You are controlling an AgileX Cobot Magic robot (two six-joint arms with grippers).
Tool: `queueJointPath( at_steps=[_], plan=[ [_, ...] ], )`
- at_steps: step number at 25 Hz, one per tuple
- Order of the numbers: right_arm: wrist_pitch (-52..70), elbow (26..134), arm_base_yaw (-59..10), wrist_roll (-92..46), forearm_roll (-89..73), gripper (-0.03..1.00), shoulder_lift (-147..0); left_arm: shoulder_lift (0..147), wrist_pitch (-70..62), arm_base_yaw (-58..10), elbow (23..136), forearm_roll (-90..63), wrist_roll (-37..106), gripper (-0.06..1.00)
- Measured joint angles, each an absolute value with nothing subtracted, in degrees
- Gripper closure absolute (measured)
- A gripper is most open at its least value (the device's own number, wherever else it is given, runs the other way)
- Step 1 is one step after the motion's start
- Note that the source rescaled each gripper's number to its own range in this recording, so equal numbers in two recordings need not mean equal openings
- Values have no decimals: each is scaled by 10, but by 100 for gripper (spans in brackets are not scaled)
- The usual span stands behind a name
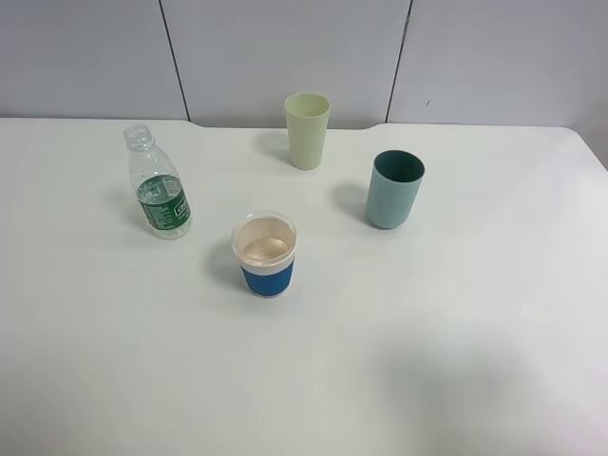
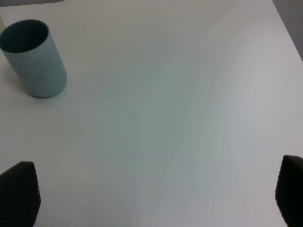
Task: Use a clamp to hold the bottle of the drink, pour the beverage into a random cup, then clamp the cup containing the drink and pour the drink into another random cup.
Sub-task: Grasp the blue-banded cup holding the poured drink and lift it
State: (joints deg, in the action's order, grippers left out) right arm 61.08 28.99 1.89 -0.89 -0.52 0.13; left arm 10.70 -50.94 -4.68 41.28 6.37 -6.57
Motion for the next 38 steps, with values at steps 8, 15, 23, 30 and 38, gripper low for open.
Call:
queueJointPath(
  at_steps=[8, 15, 23, 30, 38],
  plan=[
    [611, 290, 19, -9, -5, -3, 1, 29, -555, -47, 344, 57, -66, -5],
    [611, 290, 19, -9, -5, -3, 1, -3, -587, -47, 301, 44, -66, -5],
    [611, 290, 19, -9, -5, -3, 1, -3, -600, -45, 289, 41, -66, -5],
    [611, 290, 19, -9, -5, -3, 1, -3, -600, 12, 289, 41, -66, -5],
    [611, 290, 19, -9, -5, -3, 1, -3, -600, 19, 289, 41, -65, -5]
  ],
)
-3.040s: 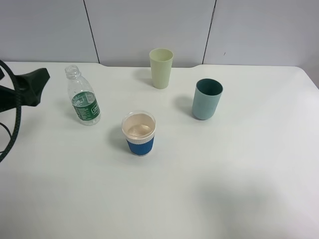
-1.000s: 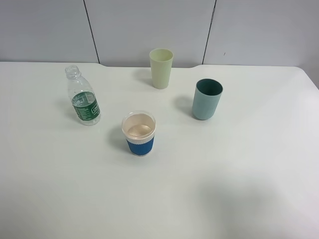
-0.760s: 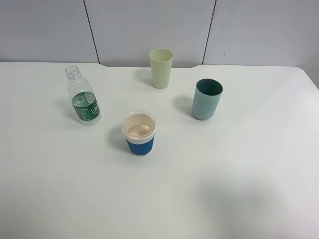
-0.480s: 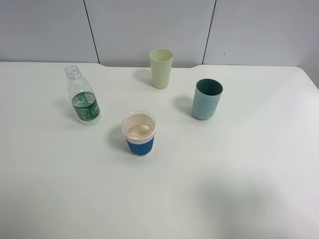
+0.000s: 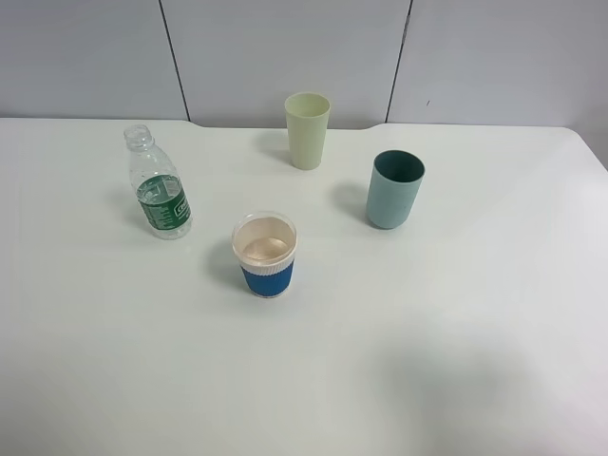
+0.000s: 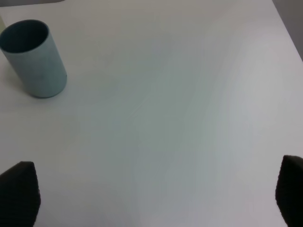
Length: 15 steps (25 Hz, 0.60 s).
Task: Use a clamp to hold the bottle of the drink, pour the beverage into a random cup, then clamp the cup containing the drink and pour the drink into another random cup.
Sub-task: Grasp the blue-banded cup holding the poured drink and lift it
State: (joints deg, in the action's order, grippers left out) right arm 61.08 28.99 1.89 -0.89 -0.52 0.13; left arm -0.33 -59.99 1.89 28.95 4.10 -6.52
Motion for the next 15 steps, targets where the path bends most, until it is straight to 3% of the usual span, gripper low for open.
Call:
queueJointPath(
  at_steps=[15],
  plan=[
    [611, 290, 19, -9, -5, -3, 1, -3, -600, 19, 289, 41, -64, -5]
  ],
)
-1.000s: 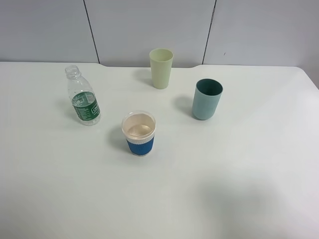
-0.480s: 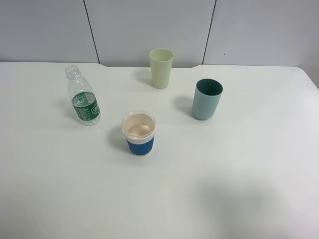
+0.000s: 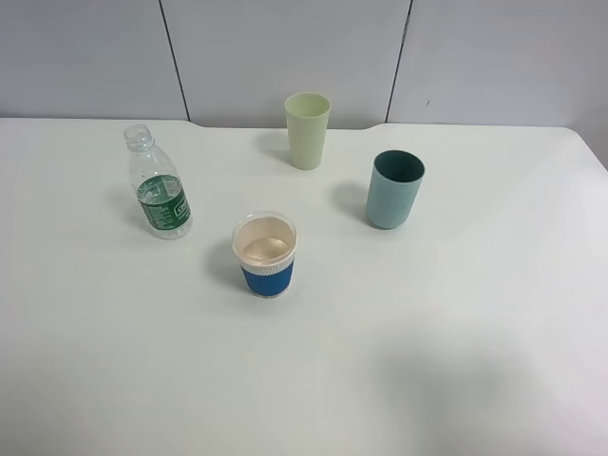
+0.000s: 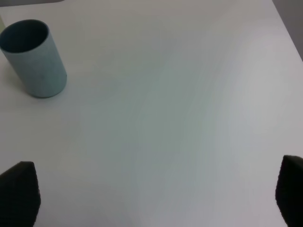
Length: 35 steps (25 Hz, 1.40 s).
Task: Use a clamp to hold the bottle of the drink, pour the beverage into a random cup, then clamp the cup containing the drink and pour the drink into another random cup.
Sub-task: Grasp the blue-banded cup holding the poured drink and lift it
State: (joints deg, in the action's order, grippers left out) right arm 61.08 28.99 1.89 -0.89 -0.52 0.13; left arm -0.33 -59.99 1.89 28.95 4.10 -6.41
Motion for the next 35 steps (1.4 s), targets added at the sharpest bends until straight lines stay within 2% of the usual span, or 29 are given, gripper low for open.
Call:
queueJointPath(
  at_steps=[35],
  plan=[
    [611, 290, 19, -9, -5, -3, 1, -3, -600, 19, 289, 41, -64, -5]
  ],
)
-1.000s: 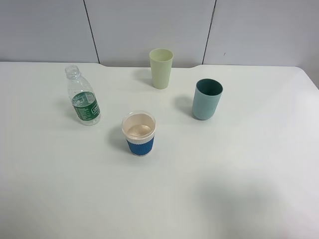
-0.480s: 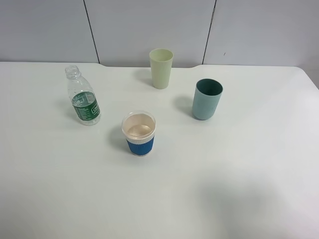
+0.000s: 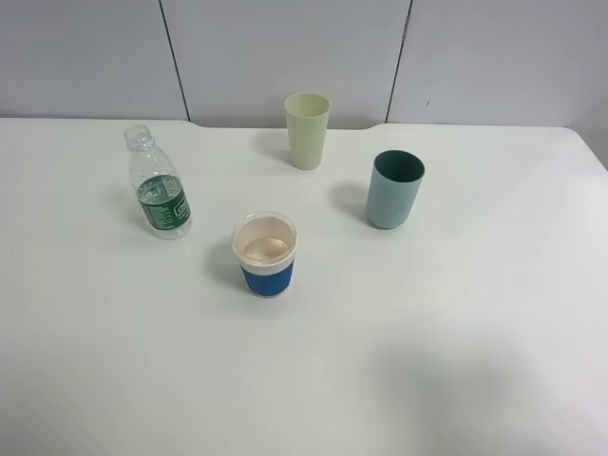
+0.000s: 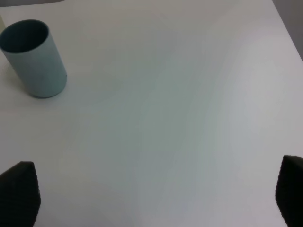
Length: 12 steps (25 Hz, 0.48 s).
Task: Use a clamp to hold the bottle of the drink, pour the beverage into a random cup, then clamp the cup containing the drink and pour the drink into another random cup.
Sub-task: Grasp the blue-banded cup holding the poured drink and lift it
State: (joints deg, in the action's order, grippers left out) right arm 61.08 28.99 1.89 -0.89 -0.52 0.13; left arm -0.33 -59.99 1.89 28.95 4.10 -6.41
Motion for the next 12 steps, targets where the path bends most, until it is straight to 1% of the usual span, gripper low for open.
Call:
queueJointPath(
  at_steps=[12],
  plan=[
    [611, 290, 19, -9, -5, -3, 1, -3, -600, 19, 289, 41, -64, -6]
  ],
)
